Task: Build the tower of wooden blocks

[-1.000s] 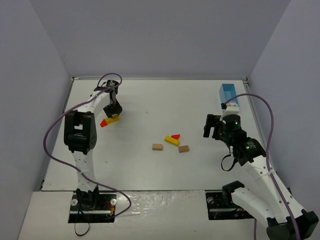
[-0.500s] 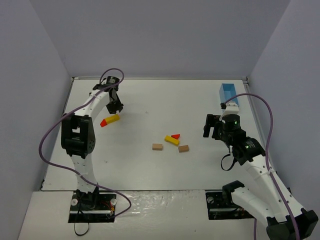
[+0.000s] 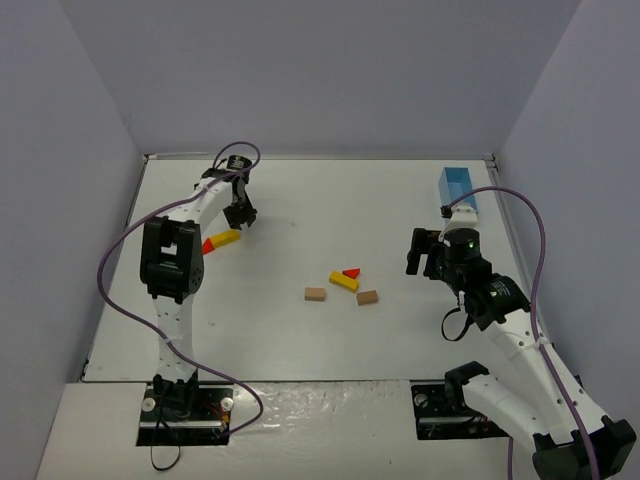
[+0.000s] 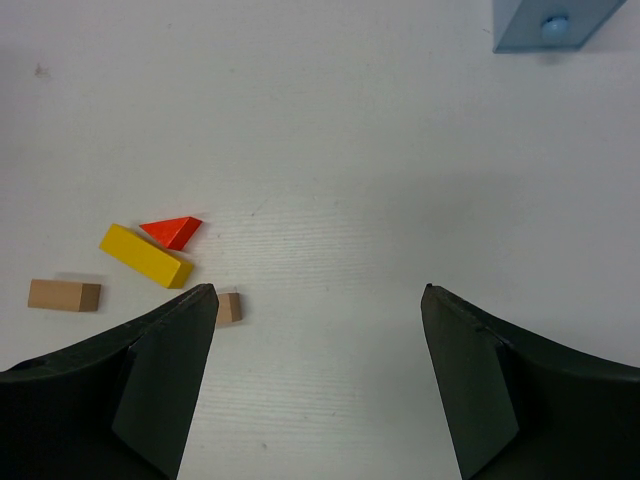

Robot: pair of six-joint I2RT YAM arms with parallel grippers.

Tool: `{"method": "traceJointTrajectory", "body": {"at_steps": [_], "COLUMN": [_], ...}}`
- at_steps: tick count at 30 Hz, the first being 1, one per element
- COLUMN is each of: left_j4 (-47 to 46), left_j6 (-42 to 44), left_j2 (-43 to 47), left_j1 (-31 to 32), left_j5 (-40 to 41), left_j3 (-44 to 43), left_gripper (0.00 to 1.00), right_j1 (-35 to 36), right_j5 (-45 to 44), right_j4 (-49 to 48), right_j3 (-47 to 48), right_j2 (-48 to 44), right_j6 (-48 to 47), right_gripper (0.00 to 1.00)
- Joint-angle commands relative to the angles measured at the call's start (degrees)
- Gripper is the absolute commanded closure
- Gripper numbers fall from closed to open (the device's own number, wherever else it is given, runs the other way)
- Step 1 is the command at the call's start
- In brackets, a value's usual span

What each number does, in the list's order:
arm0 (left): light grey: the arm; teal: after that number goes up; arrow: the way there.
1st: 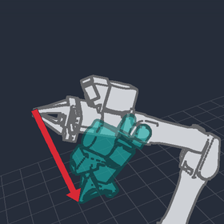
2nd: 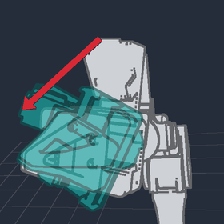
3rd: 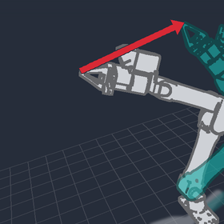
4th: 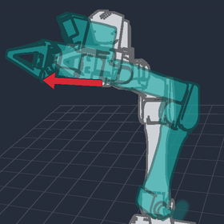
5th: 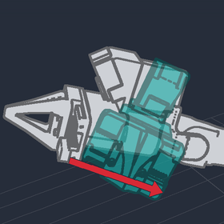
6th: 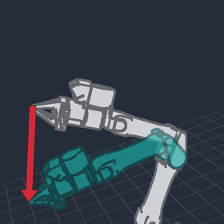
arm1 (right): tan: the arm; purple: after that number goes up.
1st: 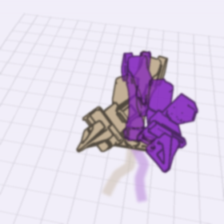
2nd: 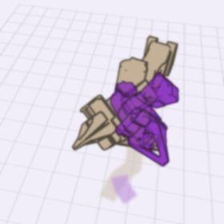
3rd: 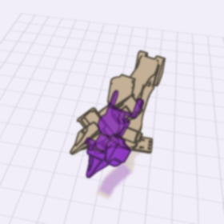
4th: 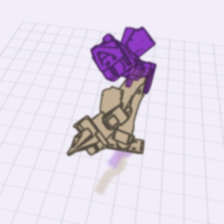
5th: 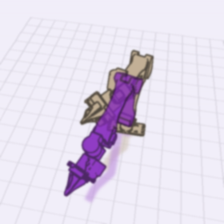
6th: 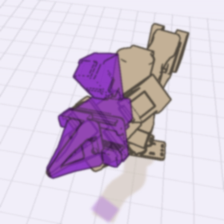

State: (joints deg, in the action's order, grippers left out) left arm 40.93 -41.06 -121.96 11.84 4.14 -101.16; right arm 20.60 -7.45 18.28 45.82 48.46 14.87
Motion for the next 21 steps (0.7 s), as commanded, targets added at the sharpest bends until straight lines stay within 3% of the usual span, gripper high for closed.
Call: {"method": "traceJointTrajectory", "body": {"at_steps": [1, 21], "left_j4": [0.0, 1.9], "left_j6": [-1.0, -1.3], "left_j2": [1.0, 0.0], "left_j1": [-0.2, -0.5], "left_j5": [1.6, 4.9], "left_j3": [-2.9, -3.5], "left_gripper": [0.77, 0.77], "right_j1": [0.0, 0.0], "right_j5": [-0.3, -0.2], "right_j4": [-3.1, -3.1], "right_j3": [0.5, 0.4], "right_j2": [0.5, 0.5], "right_j6": [0.1, 0.2], "right_gripper": [0.20, 0.20]}}
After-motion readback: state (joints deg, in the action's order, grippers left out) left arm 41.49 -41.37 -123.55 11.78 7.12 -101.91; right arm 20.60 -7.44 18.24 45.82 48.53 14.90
